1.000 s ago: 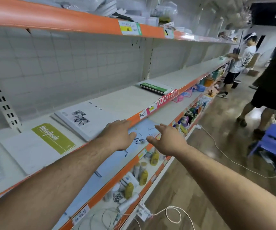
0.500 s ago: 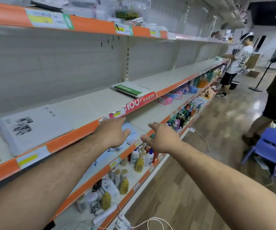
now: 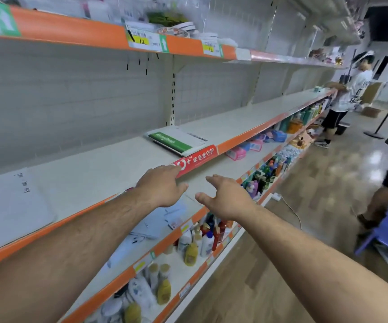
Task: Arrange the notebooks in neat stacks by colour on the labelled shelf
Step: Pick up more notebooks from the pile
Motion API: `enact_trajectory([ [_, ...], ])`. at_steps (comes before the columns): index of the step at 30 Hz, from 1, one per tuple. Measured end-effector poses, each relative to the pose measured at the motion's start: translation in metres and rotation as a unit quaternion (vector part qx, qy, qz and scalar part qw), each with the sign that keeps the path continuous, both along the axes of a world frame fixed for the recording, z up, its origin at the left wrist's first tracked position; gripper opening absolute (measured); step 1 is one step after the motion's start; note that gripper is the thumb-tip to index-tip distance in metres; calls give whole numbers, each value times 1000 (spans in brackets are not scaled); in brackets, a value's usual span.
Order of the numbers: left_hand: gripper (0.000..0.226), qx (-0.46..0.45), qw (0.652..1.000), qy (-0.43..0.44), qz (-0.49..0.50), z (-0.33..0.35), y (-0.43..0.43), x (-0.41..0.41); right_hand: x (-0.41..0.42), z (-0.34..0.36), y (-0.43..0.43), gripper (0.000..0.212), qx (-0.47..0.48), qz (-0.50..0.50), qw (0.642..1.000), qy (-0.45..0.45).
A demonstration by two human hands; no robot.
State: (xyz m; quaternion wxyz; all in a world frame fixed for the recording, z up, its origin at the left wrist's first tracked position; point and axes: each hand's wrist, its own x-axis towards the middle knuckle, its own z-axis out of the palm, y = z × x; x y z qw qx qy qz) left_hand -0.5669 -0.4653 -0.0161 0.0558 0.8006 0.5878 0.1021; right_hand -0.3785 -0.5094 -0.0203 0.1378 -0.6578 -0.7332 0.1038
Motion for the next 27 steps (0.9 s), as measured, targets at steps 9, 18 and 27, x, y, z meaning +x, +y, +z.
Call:
enact_trajectory([
  [9, 55, -5, 1000, -20, 20, -2, 111, 9, 1, 12, 115, 71, 14, 17, 1000, -15],
  [18, 60, -36, 996, -30, 73, -10, 172, 12, 10, 9, 208, 66, 17, 46, 999, 13],
  [27, 69, -110, 969, -99, 198, -5, 203, 32, 28, 2, 314, 59, 39, 78, 996, -1],
])
